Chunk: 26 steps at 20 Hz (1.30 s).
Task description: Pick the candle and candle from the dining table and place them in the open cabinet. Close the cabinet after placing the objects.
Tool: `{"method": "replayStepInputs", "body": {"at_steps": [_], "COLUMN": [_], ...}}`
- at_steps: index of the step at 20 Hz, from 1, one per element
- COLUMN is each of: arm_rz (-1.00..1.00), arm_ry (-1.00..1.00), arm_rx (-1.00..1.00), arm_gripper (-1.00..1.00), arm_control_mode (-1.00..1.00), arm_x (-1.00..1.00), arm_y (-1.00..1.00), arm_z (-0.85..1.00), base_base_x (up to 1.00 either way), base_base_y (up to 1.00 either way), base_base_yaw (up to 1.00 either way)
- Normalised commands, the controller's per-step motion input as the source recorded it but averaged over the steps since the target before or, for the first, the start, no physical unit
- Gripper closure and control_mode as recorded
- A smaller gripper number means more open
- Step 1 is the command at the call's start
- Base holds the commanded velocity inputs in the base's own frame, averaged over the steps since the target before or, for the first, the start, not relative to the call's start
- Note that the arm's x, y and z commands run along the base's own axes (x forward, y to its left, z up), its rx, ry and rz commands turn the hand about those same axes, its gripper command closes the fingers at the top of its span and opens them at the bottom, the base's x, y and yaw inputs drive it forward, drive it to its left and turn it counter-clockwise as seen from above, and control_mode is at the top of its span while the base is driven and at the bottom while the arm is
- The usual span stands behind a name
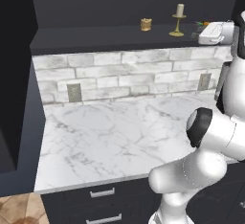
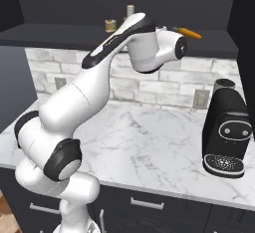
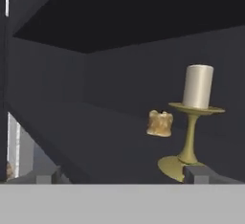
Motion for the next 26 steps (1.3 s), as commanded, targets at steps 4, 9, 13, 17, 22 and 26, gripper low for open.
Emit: {"method": "replayStepInputs", "body": {"at_steps": [4,9,13,17,22,26], "arm_rz": [-0.11,-0.11,-0.06,-0.05,-0.04,0.00], "arm_ry": [-0.07,-0.04,-0.04,-0.05,-0.01,-0.06], "arm_rx": [0.00,0.00,0.00,0.00,0.00,0.06], "arm_gripper": [-1.00,-1.00,-1.00,-1.00,-1.00,-1.00], "arm_control_mode": [-1.00,-1.00,-1.00,-1.00,-1.00,-1.00], "arm_x": [-0.57,-0.50,-0.45,-0.48,-0.48,-0.39], "arm_y": [0.20,0.06,-0.01,-0.10,-0.12,-0.14], "arm_z": [-0.10,-0.06,0.00,0.00,-0.11,-0.04], "base_base_x": [0.00,0.00,0.00,0.00,0.00,0.00], "base_base_y": [0.00,0.00,0.00,0.00,0.00,0.00], "base_base_yaw": [0.00,0.00,0.00,0.00,0.00,0.00]}}
